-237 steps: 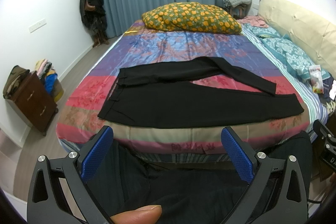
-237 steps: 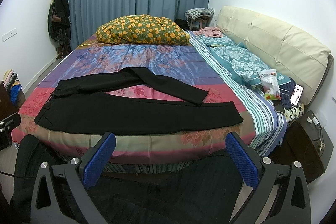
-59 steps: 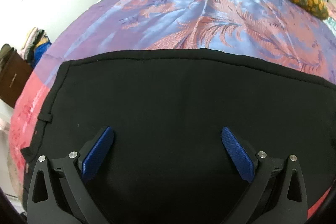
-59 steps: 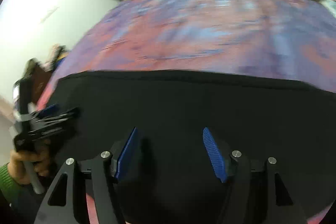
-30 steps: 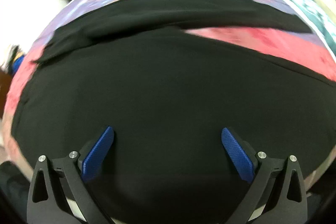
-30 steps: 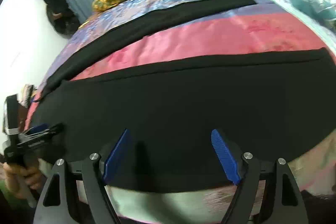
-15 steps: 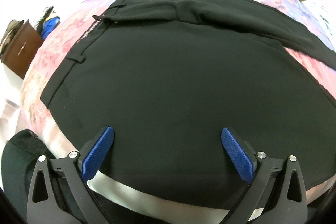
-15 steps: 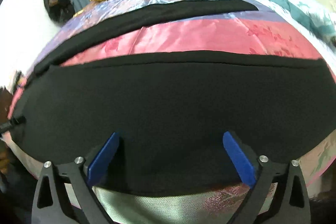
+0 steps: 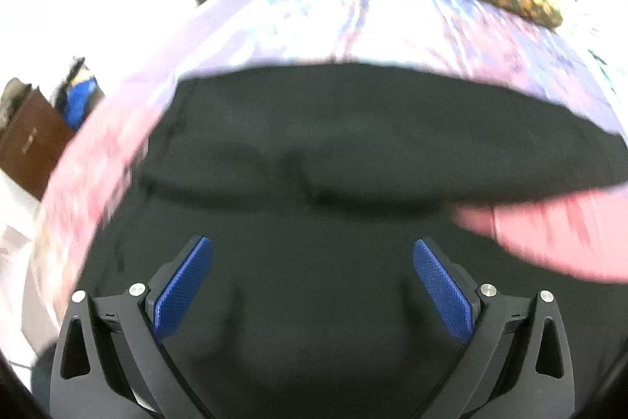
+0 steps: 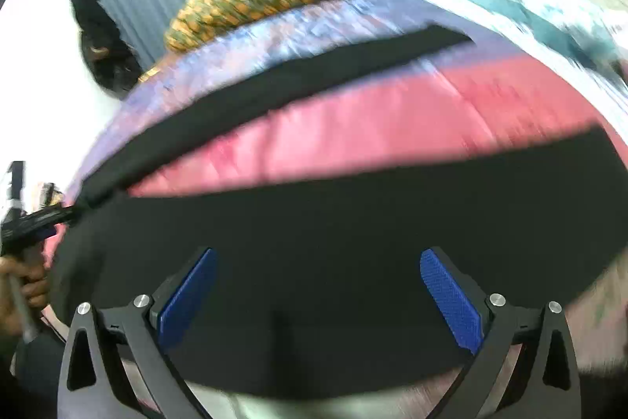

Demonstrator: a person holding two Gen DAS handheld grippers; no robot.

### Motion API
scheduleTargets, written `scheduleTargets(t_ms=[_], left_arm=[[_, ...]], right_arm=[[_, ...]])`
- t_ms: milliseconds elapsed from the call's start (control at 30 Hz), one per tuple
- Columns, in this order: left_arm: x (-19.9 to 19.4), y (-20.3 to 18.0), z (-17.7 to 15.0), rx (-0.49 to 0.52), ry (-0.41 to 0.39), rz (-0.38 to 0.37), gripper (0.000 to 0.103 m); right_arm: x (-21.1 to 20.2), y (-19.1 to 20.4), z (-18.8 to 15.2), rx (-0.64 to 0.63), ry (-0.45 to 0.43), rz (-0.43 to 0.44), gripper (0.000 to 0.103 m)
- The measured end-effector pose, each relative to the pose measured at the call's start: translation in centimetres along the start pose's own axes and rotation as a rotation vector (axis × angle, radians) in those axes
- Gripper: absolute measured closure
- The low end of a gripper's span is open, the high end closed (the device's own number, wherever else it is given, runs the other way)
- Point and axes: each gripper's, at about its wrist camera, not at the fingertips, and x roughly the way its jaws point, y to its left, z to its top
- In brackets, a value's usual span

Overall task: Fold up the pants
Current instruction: 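Smooth the black pants flat with both open tools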

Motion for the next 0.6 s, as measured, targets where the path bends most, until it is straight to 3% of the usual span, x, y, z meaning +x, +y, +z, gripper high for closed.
scheduleTargets(t_ms=[167,300,467,500,600], left_arm=[[4.6,0.4,5.1,-0.054,-0.053,0.096,0.001],[9.8,2.5,5.3,-0.142,0.021,0.128,0.001],[11.3,4.0,3.4,-0.177,-0.012,0.066,0.000],[11.3,4.0,3.3,-0.173,-0.013,0.070,0.000],[11.3,3.9,3.3,-0.173,-0.022,0.073,0.000]], right_arm=[[5.2,6.4,9.0,-0.132,0.011,0.174,0.001],[11.6,13.8,14.9,-0.260,0.079,0.316,0.002],[20.4,18.9,16.9,-0.334,0.219,0.434,0.002],[22.5,19.2,16.7,-0.359,0.270,0.433,0.002],[25.8,17.4,16.8,-0.418,0.314,0.372,0.002]])
